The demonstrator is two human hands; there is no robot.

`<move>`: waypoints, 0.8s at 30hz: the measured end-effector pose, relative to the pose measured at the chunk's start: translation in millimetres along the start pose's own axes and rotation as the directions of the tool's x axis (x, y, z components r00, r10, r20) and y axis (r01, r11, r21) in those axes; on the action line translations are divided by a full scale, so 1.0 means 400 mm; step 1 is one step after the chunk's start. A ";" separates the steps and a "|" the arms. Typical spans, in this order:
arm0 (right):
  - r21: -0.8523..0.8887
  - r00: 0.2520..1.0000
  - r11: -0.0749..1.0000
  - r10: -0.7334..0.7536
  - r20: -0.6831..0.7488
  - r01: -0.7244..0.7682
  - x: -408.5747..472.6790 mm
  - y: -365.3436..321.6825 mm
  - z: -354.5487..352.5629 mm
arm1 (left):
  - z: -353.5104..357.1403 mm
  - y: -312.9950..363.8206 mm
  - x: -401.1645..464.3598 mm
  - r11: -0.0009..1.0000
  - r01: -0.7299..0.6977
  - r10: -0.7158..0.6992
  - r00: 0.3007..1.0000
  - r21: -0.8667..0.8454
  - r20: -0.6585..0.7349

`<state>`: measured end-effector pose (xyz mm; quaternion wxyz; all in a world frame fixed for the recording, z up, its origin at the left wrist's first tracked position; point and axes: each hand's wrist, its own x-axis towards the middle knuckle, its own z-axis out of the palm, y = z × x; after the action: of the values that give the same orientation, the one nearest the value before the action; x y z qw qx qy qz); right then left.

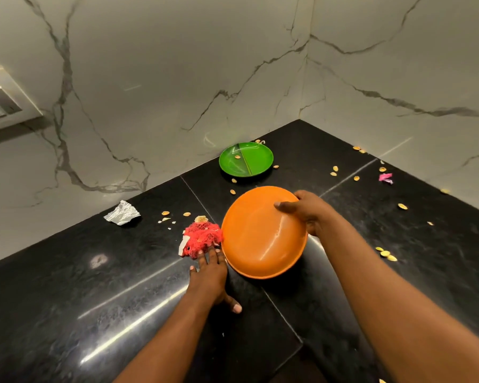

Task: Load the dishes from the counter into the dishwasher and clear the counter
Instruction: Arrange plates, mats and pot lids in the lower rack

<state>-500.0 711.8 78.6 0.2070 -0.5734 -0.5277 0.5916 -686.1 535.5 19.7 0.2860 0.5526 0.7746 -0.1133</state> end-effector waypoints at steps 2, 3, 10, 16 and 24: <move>0.056 0.996 0.995 -0.077 -0.052 0.080 -0.059 -0.012 -0.008 | -0.001 0.001 -0.009 1.000 0.003 -0.003 1.000 0.002 -0.007; 0.046 0.990 0.992 -0.115 -0.084 0.119 -0.092 -0.018 -0.011 | -0.001 0.003 -0.016 1.000 0.010 -0.010 1.000 0.000 -0.017; 0.047 0.912 0.943 -0.306 -0.274 0.331 -0.305 -0.004 -0.046 | 0.047 0.007 -0.108 0.996 -0.033 0.061 0.924 0.082 -0.377; 0.021 0.846 0.914 -0.367 -0.387 0.406 -0.466 0.062 -0.046 | 0.093 0.011 -0.152 0.938 -0.123 0.289 0.793 0.323 -0.537; -0.039 0.773 0.915 -0.362 -0.522 0.402 -0.729 0.233 0.007 | 0.191 0.067 -0.308 0.836 -0.470 0.545 0.649 0.284 -0.530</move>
<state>-394.2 429.5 131.6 0.4781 -0.5839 -0.5350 0.3798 -609.3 410.0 31.6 0.0164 0.7701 0.6293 0.1027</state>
